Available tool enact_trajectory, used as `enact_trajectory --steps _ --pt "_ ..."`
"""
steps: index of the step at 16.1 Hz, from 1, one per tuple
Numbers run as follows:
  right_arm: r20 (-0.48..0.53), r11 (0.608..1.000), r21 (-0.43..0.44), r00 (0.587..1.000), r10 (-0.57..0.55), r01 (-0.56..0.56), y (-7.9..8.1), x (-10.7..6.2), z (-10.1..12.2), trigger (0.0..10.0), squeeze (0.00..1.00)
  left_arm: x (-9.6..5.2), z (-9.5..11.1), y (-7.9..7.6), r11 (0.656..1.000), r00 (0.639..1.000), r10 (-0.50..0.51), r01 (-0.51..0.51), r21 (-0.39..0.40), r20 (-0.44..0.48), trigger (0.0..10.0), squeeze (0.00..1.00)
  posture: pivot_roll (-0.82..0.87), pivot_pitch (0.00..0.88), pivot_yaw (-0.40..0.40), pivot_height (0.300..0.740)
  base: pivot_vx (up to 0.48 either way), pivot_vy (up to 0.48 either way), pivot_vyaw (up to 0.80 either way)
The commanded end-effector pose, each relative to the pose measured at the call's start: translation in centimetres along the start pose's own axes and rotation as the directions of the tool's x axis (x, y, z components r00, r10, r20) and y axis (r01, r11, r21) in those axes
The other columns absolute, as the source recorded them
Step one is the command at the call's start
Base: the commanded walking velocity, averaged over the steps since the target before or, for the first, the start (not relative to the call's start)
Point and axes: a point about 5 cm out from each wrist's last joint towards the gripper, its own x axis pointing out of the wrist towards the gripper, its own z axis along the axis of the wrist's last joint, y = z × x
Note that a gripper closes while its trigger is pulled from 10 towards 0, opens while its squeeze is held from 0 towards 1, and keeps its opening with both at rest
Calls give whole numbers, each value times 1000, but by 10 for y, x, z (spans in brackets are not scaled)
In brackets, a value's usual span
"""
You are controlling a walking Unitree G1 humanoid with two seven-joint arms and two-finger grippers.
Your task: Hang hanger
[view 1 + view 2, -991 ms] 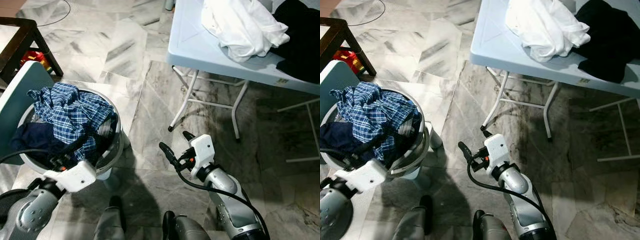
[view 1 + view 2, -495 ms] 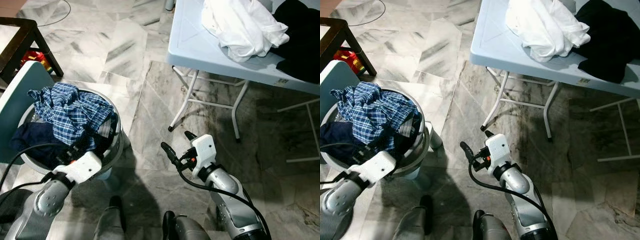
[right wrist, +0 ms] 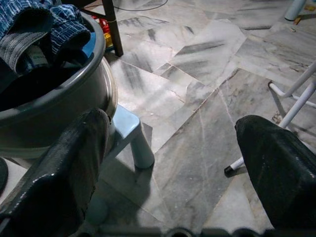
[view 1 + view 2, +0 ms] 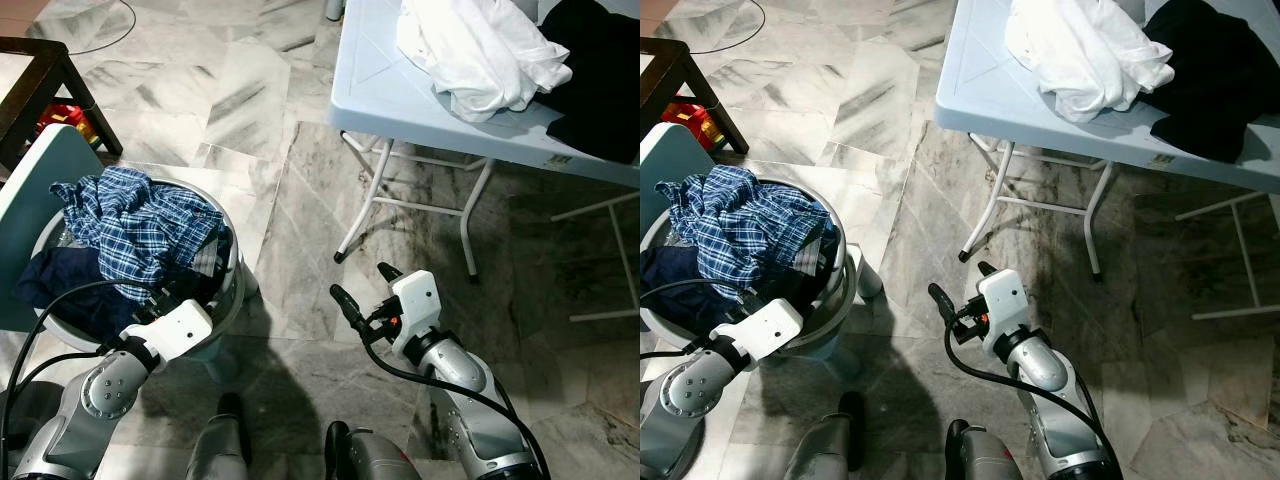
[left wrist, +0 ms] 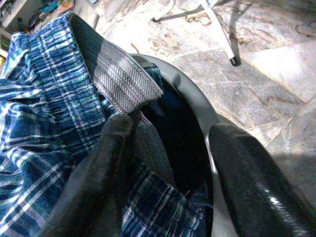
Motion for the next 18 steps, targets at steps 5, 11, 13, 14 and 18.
enact_trajectory --steps 5,11,13,14,18 --pt "-18 1000 7 1000 -17 17 -1 -5 -4 10000 0 -3 -4 -8 999 999 -36 36 -1 -11 0 0 46 298 -108 740 0 0 0" --pt "-18 1000 7 1000 -17 17 -1 -5 -4 10000 0 -3 -4 -8 999 999 -36 36 -1 -11 0 0 46 298 -108 740 0 0 0" --pt "-19 1000 6 1000 -19 19 -2 -5 -4 10000 0 -3 -5 -8 999 999 -45 45 9 -11 0 0 46 298 -108 740 0 0 0" --pt "-22 1000 7 1000 -13 14 0 -4 -5 10000 0 -10 5 -8 998 998 62 -61 -31 27 10000 0 78 293 -108 740 0 0 0" --pt "-23 1000 9 1000 -15 15 2 0 -6 10000 0 -14 26 -4 967 966 237 -225 -120 104 10000 1000 78 273 -96 740 0 0 0"
